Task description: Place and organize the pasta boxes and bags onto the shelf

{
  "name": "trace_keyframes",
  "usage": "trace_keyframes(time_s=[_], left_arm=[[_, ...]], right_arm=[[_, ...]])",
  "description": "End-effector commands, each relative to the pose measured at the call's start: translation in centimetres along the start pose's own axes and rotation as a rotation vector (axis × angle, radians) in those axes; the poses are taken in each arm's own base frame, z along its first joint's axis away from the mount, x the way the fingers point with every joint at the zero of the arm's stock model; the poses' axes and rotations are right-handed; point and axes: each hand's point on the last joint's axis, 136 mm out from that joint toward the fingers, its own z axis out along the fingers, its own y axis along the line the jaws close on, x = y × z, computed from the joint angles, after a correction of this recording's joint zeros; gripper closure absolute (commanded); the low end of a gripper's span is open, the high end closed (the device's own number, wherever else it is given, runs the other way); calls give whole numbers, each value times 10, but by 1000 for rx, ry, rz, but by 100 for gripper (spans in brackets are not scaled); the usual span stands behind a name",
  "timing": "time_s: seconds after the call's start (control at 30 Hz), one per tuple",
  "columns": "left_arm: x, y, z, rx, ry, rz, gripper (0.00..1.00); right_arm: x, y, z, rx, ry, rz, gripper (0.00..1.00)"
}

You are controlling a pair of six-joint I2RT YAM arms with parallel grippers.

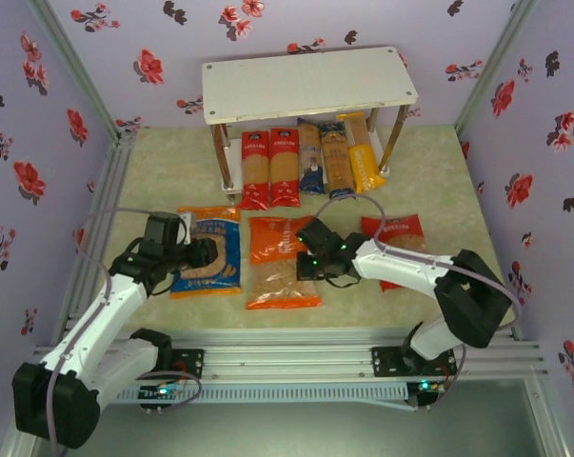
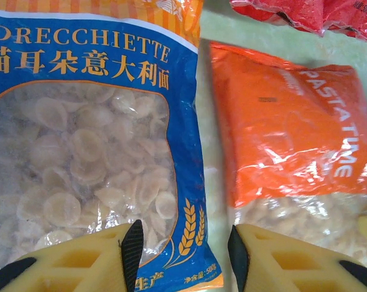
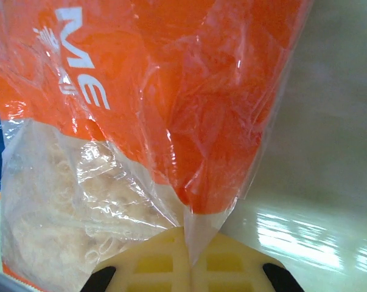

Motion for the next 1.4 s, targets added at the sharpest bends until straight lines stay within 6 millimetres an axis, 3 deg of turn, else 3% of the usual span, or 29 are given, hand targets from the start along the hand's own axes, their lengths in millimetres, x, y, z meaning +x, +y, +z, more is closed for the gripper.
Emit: trace_keyframes(time_s=[0.0,0.2,0.43,0.5,0.53,0.6,0.7,0.9,1.07,1.23,1.37], left_arm=[[-4,4,2,-24,-9,4,51],[-8,27,5,-144,-29,-6,45],[-21,58,3,-226,-89,-98,39],[-23,67,5,-236,-98,-140,37],[-24,72,7,-242,-103,-165,36],[-23,83,12,-257,-104,-218,35],[-19,100,18,-284,-102,-295,32],[-12,122,34,-298,-99,-394,31],[-20,126,40,-293,-130,-398,29],[-28,126,53,-271,-120,-381,25],[-22,124,65,-244,-84,-387,26]], right_arm=[[8,-49,-11,179,-1,-16,100],[9,-90,-31,293,-18,16,100],[6,-110,-44,297,-36,58,99],[3,-108,-47,281,-42,59,64],[1,-105,-50,266,-52,59,52],[-7,-101,-59,252,-93,56,38],[-23,-100,-84,260,-177,47,27],[-50,-96,-126,229,-315,44,22],[-56,-98,-135,235,-336,38,19],[-64,-124,-157,303,-382,99,15],[-72,-140,-172,305,-417,156,15]])
